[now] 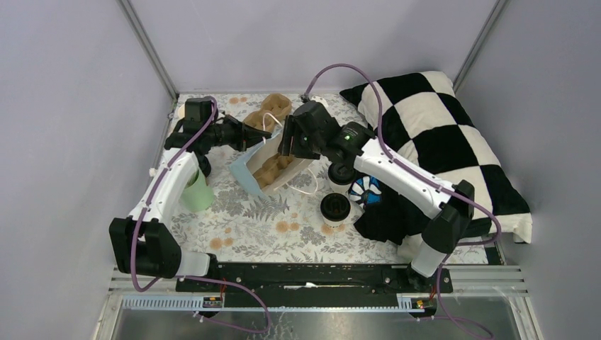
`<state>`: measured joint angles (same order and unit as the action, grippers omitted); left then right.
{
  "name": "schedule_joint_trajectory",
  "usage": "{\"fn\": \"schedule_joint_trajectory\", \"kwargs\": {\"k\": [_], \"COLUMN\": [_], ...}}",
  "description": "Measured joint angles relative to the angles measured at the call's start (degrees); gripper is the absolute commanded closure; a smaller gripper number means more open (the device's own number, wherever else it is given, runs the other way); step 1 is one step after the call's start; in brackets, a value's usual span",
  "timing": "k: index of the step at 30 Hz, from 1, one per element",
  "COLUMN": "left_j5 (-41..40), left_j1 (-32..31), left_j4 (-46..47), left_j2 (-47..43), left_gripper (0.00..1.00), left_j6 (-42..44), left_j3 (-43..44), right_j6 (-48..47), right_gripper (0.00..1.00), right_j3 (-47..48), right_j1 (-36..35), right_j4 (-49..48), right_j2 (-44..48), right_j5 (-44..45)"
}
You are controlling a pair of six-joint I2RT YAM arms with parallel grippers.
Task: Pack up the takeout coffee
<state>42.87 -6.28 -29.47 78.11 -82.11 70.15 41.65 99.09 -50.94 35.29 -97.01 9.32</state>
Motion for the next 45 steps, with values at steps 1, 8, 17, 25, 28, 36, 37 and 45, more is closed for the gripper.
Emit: {"fn": "schedule_joint_trajectory", "kwargs": {"k": [1,8,17,25,28,36,37,45], "left_j5": [-0.1,-0.2,-0.9,-1.6,-2.1,-2.8,-2.9,-4.2], "left_j1": [0.0,0.0,-0.6,-2.2,-2.8,-3.1,-3.1,-1.9], "left_j4": [0.4,1.1,1.4,1.4,1.4,1.2,1.2,-2.2], "left_j2": [-0.1,-0.7,-2.0,-2.1,-2.1,-2.1,-2.2,-2.5], "left_gripper": [1.0,1.0,1.0,1.0,1.0,1.0,1.0,1.0], "left_j6": [-0.4,-3.5,-5.6,-7.0,-7.4,-7.2,-6.9,-2.4], "left_j3": [-0.4,-2.3,-2.8,-2.8,-2.8,-2.8,-2.8,-0.7], "right_j6": [0.9,9.7,21.7,28.2,29.6,28.7,27.1,7.7], "right_gripper": [0.38,0.4,0.44,0.44,0.44,0.35,0.31,0.15], "right_j3": [-0.1,-0.8,-3.0,-3.0,-3.5,-6.6,-6.8,-6.5], "right_j1": [0.0,0.0,0.0,-0.8,-1.3,-1.6,-1.7,-1.8], "right_j4": [0.0,-0.3,-0.8,-1.0,-1.6,-4.7,-4.7,-2.3], "right_j2": [-0.4,-6.0,-8.7,-10.7,-10.8,-10.8,-10.8,-4.0], "right_j5": [0.0,-0.9,0.3,1.4,1.6,2.4,2.8,4.5]}}
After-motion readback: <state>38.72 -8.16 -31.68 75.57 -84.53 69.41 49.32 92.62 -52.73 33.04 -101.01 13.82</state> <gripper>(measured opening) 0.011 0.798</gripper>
